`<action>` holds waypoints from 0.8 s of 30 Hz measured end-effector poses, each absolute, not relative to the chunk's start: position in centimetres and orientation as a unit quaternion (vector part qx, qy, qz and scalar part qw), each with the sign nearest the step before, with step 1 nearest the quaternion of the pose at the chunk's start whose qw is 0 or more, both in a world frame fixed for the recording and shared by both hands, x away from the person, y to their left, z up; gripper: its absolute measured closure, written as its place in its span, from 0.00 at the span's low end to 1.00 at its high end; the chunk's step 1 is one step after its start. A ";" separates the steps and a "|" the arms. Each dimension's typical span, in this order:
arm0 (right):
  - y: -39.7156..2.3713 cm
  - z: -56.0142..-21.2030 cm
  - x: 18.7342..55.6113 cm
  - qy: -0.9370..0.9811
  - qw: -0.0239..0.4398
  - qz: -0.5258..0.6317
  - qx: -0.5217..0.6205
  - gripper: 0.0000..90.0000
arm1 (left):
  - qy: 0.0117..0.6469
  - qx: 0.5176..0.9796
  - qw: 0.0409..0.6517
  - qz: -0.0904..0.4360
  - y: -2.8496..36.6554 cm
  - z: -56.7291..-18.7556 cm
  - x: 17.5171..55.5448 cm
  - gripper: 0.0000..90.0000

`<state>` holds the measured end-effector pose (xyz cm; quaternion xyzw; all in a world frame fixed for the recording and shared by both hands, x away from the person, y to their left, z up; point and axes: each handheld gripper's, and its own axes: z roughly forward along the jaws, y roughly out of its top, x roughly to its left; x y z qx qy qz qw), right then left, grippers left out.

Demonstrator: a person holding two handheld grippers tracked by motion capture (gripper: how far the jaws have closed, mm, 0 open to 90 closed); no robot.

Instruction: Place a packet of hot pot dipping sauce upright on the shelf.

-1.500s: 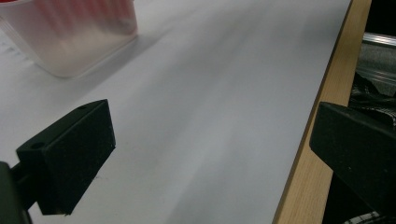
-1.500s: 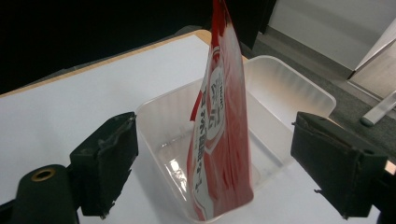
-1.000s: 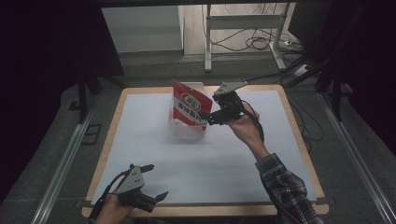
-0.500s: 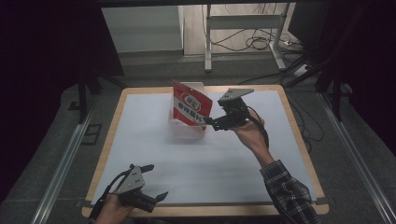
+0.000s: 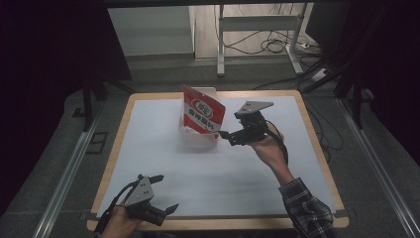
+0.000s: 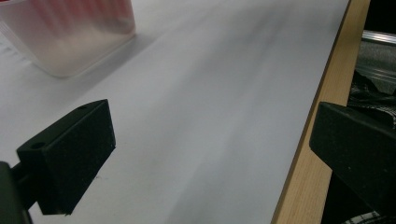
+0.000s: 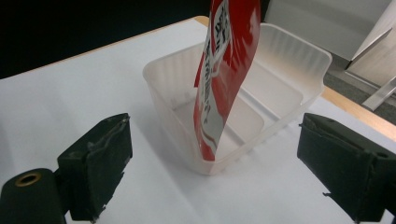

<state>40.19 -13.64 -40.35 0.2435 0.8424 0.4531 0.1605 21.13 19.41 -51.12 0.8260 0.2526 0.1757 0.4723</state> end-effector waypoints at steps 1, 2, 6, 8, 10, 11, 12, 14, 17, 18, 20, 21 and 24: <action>-13.7 -40.5 40.1 0.842 0.160 0.453 0.243 0.11 | 0.253 0.826 0.473 0.175 19.4 -51.1 21.1 0.00; -13.8 -40.6 40.0 0.842 0.158 0.453 0.245 0.11 | 0.252 0.826 0.472 0.175 19.4 -51.1 21.1 0.00; -14.1 -41.1 39.7 0.843 0.159 0.451 0.248 0.10 | 0.251 0.828 0.470 0.176 19.4 -51.1 21.1 0.00; -14.3 -41.2 39.6 0.842 0.160 0.452 0.248 0.10 | 0.250 0.828 0.469 0.176 19.4 -51.1 21.1 0.00; -14.5 -41.5 39.6 0.842 0.160 0.452 0.249 0.10 | 0.250 0.828 0.469 0.176 19.4 -51.1 21.1 0.00; -14.6 -41.5 39.6 0.842 0.159 0.451 0.250 0.10 | 0.250 0.829 0.469 0.176 19.4 -51.1 21.1 0.00; -14.7 -41.6 39.6 0.842 0.160 0.449 0.252 0.10 | 0.249 0.829 0.469 0.176 19.4 -51.1 21.1 0.00; -14.9 -41.7 39.6 0.841 0.160 0.450 0.254 0.09 | 0.249 0.829 0.469 0.176 19.4 -51.1 21.1 0.00; -15.2 -41.7 39.4 0.841 0.160 0.449 0.258 0.09 | 0.248 0.829 0.469 0.176 19.4 -51.1 21.1 0.00; -15.2 -41.8 39.4 0.841 0.160 0.448 0.259 0.09 | 0.248 0.829 0.469 0.176 19.4 -51.1 21.1 0.00; -15.4 -41.9 39.3 0.842 0.161 0.445 0.259 0.09 | 0.247 0.829 0.469 0.176 19.3 -51.1 21.1 0.00; -15.5 -42.0 39.2 0.843 0.162 0.442 0.259 0.09 | 0.247 0.830 0.469 0.176 19.3 -51.1 21.0 0.00; -15.6 -42.2 39.0 0.845 0.164 0.437 0.260 0.08 | 0.248 0.829 0.471 0.175 19.3 -51.1 21.0 0.00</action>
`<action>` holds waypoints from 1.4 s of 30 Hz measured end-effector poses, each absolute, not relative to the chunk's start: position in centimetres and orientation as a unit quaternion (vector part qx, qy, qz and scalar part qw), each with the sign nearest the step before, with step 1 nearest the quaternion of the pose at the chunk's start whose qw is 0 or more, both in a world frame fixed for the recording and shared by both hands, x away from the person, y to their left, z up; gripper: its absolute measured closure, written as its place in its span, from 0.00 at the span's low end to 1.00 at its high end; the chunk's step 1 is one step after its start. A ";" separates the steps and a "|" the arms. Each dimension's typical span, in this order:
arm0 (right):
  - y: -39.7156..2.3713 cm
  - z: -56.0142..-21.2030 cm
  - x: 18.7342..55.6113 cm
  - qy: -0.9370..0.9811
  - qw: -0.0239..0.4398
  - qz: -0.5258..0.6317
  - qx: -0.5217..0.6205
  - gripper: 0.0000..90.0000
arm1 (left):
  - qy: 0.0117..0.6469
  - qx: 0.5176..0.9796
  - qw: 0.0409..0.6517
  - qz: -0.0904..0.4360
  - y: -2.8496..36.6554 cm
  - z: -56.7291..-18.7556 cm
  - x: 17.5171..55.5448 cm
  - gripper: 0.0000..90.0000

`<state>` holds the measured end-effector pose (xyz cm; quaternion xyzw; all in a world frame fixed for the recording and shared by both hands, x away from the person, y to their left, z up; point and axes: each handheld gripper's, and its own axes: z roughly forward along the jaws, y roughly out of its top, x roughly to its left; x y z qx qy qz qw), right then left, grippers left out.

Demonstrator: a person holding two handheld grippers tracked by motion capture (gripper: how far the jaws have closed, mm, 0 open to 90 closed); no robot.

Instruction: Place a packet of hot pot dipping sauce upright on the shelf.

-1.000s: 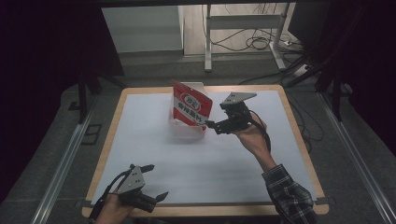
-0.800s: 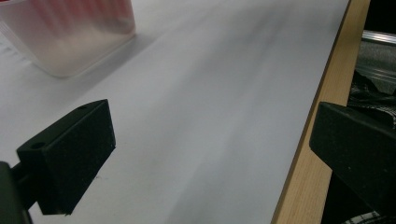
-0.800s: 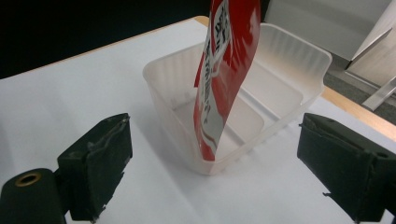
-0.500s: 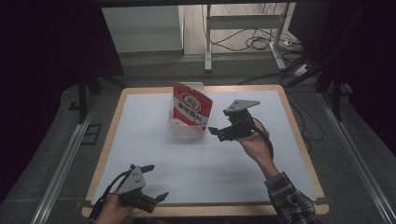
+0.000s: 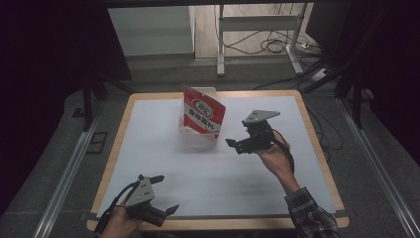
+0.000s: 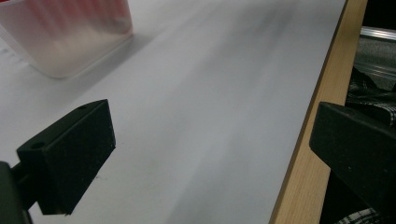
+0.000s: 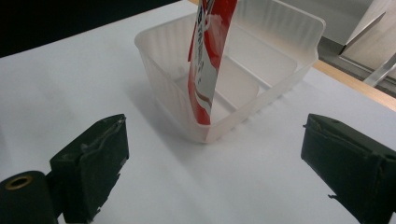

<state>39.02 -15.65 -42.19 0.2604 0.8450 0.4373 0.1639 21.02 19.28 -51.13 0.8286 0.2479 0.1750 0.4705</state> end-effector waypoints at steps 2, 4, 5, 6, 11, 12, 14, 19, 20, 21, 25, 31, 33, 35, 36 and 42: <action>-15.8 -42.3 38.9 0.846 0.165 0.435 0.260 0.08 | 0.247 0.829 0.470 0.175 19.3 -51.1 21.0 0.00; -15.9 -42.3 38.8 0.846 0.167 0.434 0.261 0.08 | 0.247 0.829 0.470 0.175 19.3 -51.1 21.0 0.00; -16.0 -42.4 38.8 0.846 0.167 0.433 0.262 0.08 | 0.246 0.830 0.470 0.175 19.2 -51.1 21.0 0.00; -16.1 -42.4 38.7 0.846 0.167 0.432 0.262 0.08 | 0.246 0.830 0.469 0.175 19.2 -51.1 21.0 0.00; -16.5 -42.7 38.5 0.846 0.169 0.429 0.267 0.07 | 0.244 0.831 0.468 0.176 19.2 -51.1 21.0 0.00; -16.5 -42.8 38.5 0.846 0.169 0.428 0.268 0.07 | 0.244 0.831 0.468 0.175 19.2 -51.1 21.0 0.00; -16.7 -42.9 38.4 0.847 0.172 0.425 0.270 0.06 | 0.243 0.831 0.468 0.176 19.2 -51.1 21.0 0.00; -17.2 -43.0 38.0 0.847 0.176 0.421 0.273 0.05 | 0.242 0.832 0.467 0.177 19.1 -51.2 20.9 0.00; -17.3 -43.0 37.9 0.847 0.177 0.421 0.272 0.05 | 0.242 0.832 0.467 0.177 19.1 -51.2 20.9 0.00; -17.5 -43.1 37.9 0.847 0.177 0.420 0.273 0.05 | 0.242 0.832 0.466 0.177 19.1 -51.2 20.9 0.00; -18.0 -43.0 37.5 0.846 0.180 0.421 0.274 0.04 | 0.241 0.833 0.465 0.177 19.1 -51.2 20.9 0.00; -18.8 -43.0 36.9 0.844 0.184 0.419 0.279 0.03 | 0.240 0.833 0.466 0.177 19.1 -51.2 20.9 0.00; -19.1 -43.0 36.7 0.844 0.185 0.417 0.281 0.02 | 0.239 0.834 0.465 0.177 19.1 -51.2 20.9 0.00; -19.5 -43.1 36.5 0.844 0.186 0.416 0.282 0.02 | 0.239 0.835 0.464 0.177 19.1 -51.2 20.9 0.00; -19.7 -43.2 36.4 0.845 0.187 0.415 0.282 0.02 | 0.238 0.835 0.464 0.177 19.1 -51.2 20.9 0.00; -20.7 -43.4 35.8 0.842 0.189 0.413 0.290 0.01 | 0.237 0.835 0.463 0.177 19.0 -51.2 20.9 0.00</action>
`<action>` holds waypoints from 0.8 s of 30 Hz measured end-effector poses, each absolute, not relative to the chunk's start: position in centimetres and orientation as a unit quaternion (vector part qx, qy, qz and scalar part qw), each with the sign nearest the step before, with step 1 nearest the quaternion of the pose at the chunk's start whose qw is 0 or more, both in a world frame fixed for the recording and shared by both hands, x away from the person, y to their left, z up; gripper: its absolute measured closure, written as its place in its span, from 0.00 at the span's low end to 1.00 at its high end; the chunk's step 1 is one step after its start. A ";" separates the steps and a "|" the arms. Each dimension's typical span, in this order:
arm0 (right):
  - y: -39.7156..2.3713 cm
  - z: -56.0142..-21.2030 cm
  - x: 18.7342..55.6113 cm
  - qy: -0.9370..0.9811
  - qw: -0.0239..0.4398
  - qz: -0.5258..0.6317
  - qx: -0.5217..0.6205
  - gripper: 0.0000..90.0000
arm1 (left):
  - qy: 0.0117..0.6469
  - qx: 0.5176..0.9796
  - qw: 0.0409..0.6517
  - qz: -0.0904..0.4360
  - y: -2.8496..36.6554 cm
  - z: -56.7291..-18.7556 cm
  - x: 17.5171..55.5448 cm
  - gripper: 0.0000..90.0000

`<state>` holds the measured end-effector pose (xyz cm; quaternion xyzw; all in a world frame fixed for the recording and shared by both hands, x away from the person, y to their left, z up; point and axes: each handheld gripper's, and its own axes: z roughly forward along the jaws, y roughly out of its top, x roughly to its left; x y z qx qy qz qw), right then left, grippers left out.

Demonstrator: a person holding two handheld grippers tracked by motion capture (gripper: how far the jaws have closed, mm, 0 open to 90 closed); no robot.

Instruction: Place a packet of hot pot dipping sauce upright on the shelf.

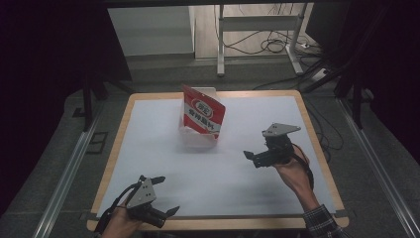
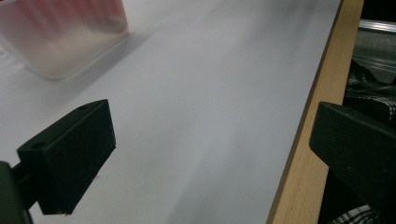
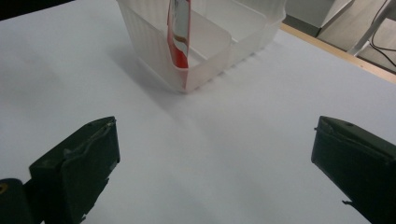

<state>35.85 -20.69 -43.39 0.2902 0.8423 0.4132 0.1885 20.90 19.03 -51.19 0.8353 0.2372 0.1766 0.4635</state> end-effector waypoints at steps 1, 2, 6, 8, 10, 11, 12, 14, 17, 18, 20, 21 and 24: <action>-20.9 -43.4 35.8 0.842 0.190 0.411 0.291 0.01 | 0.237 0.835 0.463 0.176 19.0 -51.2 20.9 0.00; -21.0 -43.5 35.7 0.842 0.190 0.412 0.293 0.01 | 0.237 0.835 0.464 0.177 19.0 -51.2 20.9 0.00; -21.7 -43.8 35.4 0.840 0.196 0.409 0.296 0.01 | 0.236 0.836 0.463 0.177 19.0 -51.2 20.9 0.01; -21.9 -43.9 35.2 0.840 0.199 0.408 0.296 0.01 | 0.236 0.836 0.463 0.177 19.0 -51.2 20.9 0.00; -22.2 -44.0 35.0 0.840 0.204 0.407 0.296 0.01 | 0.236 0.836 0.463 0.177 19.0 -51.2 20.9 0.01; -22.4 -44.0 34.8 0.839 0.204 0.407 0.297 0.01 | 0.236 0.836 0.464 0.177 19.0 -51.2 20.9 0.01; -22.5 -44.1 34.8 0.839 0.207 0.407 0.296 0.01 | 0.236 0.836 0.464 0.177 19.0 -51.2 20.9 0.01; -22.9 -44.2 34.5 0.839 0.208 0.405 0.300 0.01 | 0.236 0.836 0.464 0.176 19.0 -51.2 20.9 0.01; -23.5 -44.6 34.2 0.839 0.209 0.400 0.305 0.01 | 0.235 0.836 0.463 0.177 19.0 -51.2 20.9 0.01; -23.6 -44.7 34.2 0.839 0.208 0.399 0.307 0.01 | 0.235 0.836 0.463 0.177 19.0 -51.2 20.9 0.01; -24.0 -45.0 34.0 0.838 0.209 0.398 0.310 0.01 | 0.235 0.836 0.463 0.177 19.0 -51.2 20.9 0.01; -24.2 -45.1 33.9 0.838 0.208 0.396 0.313 0.01 | 0.235 0.837 0.463 0.177 19.0 -51.2 20.9 0.01; -24.7 -45.5 33.6 0.837 0.210 0.395 0.317 0.01 | 0.234 0.837 0.462 0.176 19.0 -51.2 20.9 0.01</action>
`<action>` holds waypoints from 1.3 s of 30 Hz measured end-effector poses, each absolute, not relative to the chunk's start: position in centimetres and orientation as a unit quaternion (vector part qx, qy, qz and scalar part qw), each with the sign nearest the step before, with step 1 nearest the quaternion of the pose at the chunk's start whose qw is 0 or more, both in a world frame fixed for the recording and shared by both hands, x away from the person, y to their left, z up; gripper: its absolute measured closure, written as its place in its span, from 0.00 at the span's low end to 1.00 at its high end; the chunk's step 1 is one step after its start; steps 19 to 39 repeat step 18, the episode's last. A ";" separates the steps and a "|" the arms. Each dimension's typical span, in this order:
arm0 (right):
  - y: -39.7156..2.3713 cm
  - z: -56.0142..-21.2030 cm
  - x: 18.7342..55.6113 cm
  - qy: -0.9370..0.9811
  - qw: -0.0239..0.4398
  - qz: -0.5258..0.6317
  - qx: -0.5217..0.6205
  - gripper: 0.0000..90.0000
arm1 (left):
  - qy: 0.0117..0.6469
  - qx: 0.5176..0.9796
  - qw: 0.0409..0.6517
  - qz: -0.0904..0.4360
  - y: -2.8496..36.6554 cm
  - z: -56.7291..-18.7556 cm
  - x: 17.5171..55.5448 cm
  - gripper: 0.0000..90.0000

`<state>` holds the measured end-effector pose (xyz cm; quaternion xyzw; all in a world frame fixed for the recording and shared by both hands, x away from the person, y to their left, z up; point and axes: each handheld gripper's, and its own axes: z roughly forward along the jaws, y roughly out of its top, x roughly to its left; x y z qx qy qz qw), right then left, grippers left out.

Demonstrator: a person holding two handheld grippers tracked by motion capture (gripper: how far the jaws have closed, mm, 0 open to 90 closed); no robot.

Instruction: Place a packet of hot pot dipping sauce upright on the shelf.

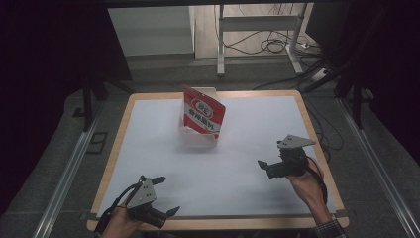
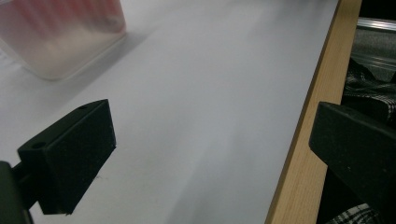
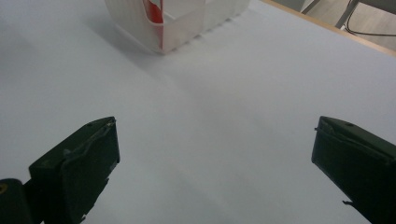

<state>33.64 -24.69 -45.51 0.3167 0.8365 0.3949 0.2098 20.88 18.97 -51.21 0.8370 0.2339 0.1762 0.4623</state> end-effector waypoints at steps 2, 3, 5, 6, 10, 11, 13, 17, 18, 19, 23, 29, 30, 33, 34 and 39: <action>-25.0 -45.9 33.5 0.837 0.209 0.392 0.321 0.01 | 0.233 0.837 0.462 0.176 19.0 -51.2 20.9 0.01; -25.1 -46.1 33.4 0.837 0.209 0.389 0.323 0.01 | 0.233 0.838 0.462 0.175 19.0 -51.2 20.9 0.01; -25.4 -46.5 33.3 0.837 0.208 0.386 0.326 0.01 | 0.232 0.838 0.461 0.175 18.9 -51.2 20.9 0.01; -25.5 -46.7 33.3 0.837 0.208 0.386 0.328 0.01 | 0.232 0.838 0.461 0.175 18.9 -51.2 20.9 0.01; -26.0 -47.5 33.1 0.838 0.207 0.380 0.333 0.01 | 0.228 0.841 0.459 0.176 18.9 -51.2 20.8 0.01; -26.1 -47.7 33.0 0.838 0.205 0.378 0.336 0.01 | 0.228 0.841 0.458 0.176 18.9 -51.2 20.8 0.01; -26.4 -48.3 33.0 0.840 0.204 0.371 0.340 0.01 | 0.228 0.841 0.458 0.176 18.9 -51.2 20.8 0.01; -26.6 -48.7 33.1 0.842 0.207 0.362 0.341 0.01 | 0.229 0.840 0.459 0.177 18.9 -51.2 20.8 0.01; -26.6 -48.6 33.1 0.842 0.209 0.364 0.340 0.01 | 0.230 0.840 0.458 0.176 18.9 -51.2 20.9 0.00; -26.6 -48.6 33.1 0.842 0.209 0.364 0.340 0.01 | 0.230 0.840 0.458 0.176 18.9 -51.2 20.9 0.00; -26.6 -48.6 33.1 0.842 0.209 0.364 0.340 0.01 | 0.230 0.840 0.458 0.176 18.9 -51.2 20.9 0.00; -26.6 -48.6 33.1 0.842 0.209 0.364 0.340 0.01 | 0.230 0.840 0.458 0.176 18.9 -51.2 20.9 0.00; -26.6 -48.6 33.1 0.842 0.209 0.364 0.340 0.01 | 0.230 0.840 0.458 0.176 18.9 -51.2 20.9 0.00; -26.6 -48.6 33.1 0.842 0.209 0.364 0.340 0.01 | 0.230 0.840 0.458 0.176 18.9 -51.2 20.9 0.00; -26.6 -48.6 33.1 0.842 0.209 0.364 0.340 0.01 | 0.230 0.840 0.458 0.176 18.9 -51.2 20.9 0.00; -26.6 -48.6 33.1 0.842 0.209 0.364 0.340 0.01 | 0.230 0.840 0.458 0.176 18.9 -51.2 20.9 0.00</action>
